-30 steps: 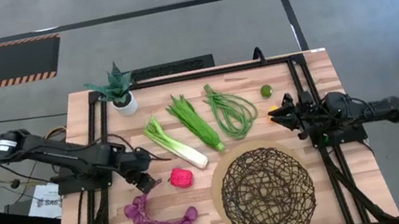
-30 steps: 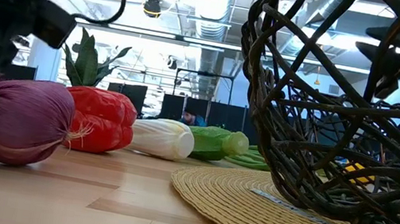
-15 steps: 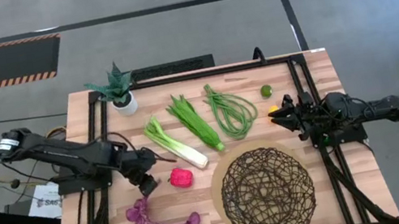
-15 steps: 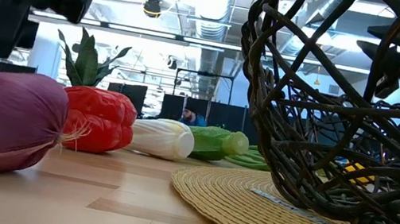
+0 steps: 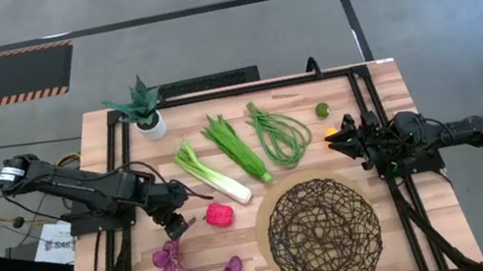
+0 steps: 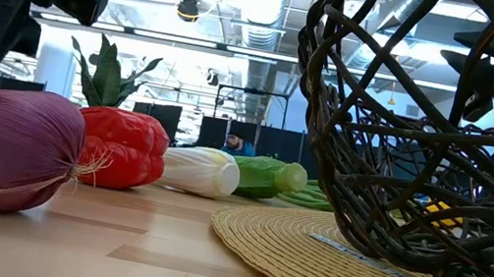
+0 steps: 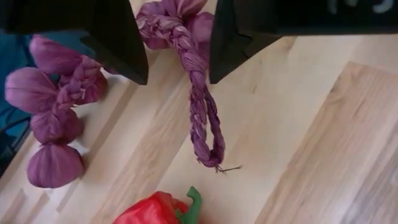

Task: Build produce basket
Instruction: Put the purple garlic into the black basket

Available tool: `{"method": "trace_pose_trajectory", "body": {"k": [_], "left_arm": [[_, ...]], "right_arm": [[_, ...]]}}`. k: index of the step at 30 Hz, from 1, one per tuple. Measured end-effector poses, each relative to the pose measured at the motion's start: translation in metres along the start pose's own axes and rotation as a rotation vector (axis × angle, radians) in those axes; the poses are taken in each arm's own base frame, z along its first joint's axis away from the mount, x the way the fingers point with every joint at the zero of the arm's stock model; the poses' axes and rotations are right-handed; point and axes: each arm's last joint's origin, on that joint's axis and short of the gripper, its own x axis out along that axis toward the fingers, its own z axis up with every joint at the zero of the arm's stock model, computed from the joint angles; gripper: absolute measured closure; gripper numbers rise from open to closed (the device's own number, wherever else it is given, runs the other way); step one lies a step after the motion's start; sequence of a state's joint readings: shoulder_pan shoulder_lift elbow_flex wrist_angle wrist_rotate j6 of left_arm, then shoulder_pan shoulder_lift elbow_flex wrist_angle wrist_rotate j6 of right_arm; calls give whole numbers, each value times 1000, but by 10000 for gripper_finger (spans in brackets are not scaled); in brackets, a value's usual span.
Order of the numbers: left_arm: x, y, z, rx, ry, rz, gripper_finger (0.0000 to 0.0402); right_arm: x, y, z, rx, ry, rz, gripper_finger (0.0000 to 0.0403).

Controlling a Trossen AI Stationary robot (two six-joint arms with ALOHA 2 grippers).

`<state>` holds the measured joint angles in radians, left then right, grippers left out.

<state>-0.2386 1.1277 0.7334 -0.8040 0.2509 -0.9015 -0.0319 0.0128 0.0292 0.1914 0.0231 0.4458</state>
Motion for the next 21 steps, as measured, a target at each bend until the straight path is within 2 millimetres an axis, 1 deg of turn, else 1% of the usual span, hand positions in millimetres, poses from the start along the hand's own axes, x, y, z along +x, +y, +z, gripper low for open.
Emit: {"method": "trace_pose_trajectory", "body": {"k": [5,9,17,21], "left_arm": [[12,3,2,-34,43,83,190],[26,6,4,-117,105,157,166],[56,8,12,-96,190,231,161],[66,6,15,-80,232,196,162]], "right_arm": [[0,0,-1,0,14,21,255],[0,1,-1,0,17,28,259],[0,1,-1,0,21,28,255],[0,1,-1,-1,22,27,255]]}}
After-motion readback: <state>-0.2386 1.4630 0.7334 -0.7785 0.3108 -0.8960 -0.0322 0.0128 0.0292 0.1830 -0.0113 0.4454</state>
